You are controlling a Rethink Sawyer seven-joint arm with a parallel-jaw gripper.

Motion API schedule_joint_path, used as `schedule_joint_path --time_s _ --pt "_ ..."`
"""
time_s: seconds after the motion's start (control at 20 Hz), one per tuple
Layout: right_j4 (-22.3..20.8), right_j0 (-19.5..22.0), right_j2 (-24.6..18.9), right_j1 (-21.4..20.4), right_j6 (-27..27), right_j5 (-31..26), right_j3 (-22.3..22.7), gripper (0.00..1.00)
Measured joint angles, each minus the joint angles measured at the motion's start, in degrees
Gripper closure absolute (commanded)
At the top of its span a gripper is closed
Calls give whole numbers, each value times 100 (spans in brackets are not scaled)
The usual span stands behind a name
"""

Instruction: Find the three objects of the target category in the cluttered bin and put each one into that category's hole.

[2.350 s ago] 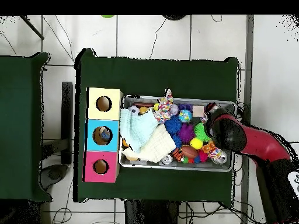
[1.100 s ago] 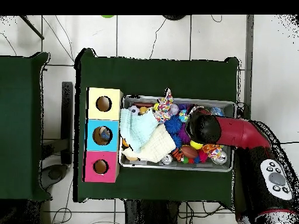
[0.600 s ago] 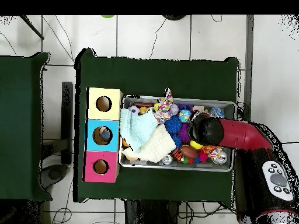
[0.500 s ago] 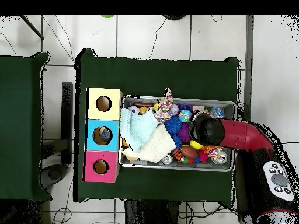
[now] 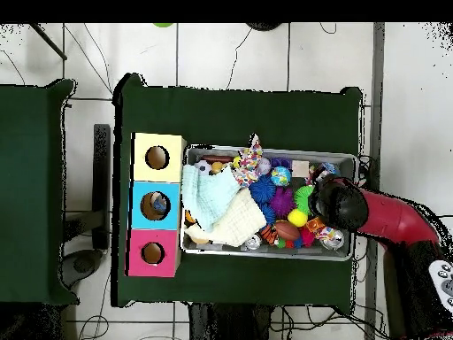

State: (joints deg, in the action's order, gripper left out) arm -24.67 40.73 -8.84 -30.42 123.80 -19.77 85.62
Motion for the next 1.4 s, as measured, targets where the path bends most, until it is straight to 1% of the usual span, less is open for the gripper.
schedule_joint_path --time_s 0.05,0.2,0.3,0.45,0.95,1.4 --pt "0 137 -36 24 0 221 5 0" --pt "-1 371 -54 65 0 574 8 0" --pt "0 420 -55 79 0 621 7 0" --pt "0 499 -58 179 0 630 7 0" --pt "0 515 -133 626 0 631 5 0" --pt "2 515 -196 762 0 633 2 0"
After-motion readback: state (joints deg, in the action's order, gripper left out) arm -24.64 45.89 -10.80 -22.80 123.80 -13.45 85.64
